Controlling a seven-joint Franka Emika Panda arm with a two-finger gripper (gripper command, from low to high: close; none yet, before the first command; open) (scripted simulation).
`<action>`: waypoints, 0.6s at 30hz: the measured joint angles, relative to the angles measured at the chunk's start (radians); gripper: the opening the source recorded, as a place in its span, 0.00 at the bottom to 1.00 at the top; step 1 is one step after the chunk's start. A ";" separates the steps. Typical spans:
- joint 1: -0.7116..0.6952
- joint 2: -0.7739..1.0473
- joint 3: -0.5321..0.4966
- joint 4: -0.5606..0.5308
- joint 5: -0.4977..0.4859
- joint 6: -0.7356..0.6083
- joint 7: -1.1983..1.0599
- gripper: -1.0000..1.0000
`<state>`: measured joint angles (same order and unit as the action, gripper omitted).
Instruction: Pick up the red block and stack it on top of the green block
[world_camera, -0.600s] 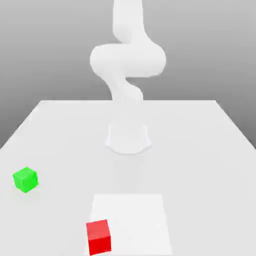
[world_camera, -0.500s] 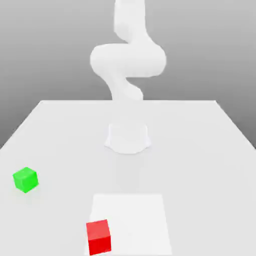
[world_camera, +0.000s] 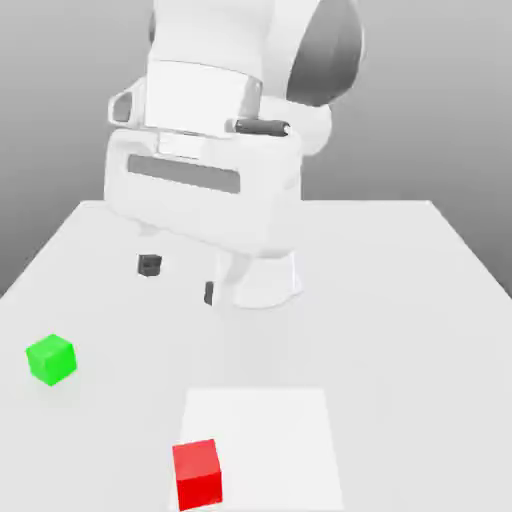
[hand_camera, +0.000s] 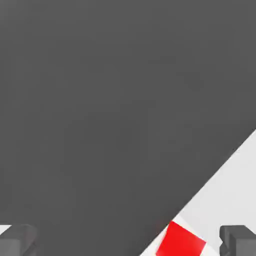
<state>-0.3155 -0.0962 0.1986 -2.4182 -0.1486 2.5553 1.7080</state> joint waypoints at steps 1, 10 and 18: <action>-0.008 0.033 -0.001 -0.006 -0.004 0.013 0.042 0.50; -0.012 0.318 -0.028 -0.051 0.042 0.139 0.327 0.50; 0.024 0.481 -0.076 -0.029 -0.008 0.271 0.380 0.00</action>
<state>-0.2917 0.3850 0.1226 -2.4474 -0.1564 2.8265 2.0881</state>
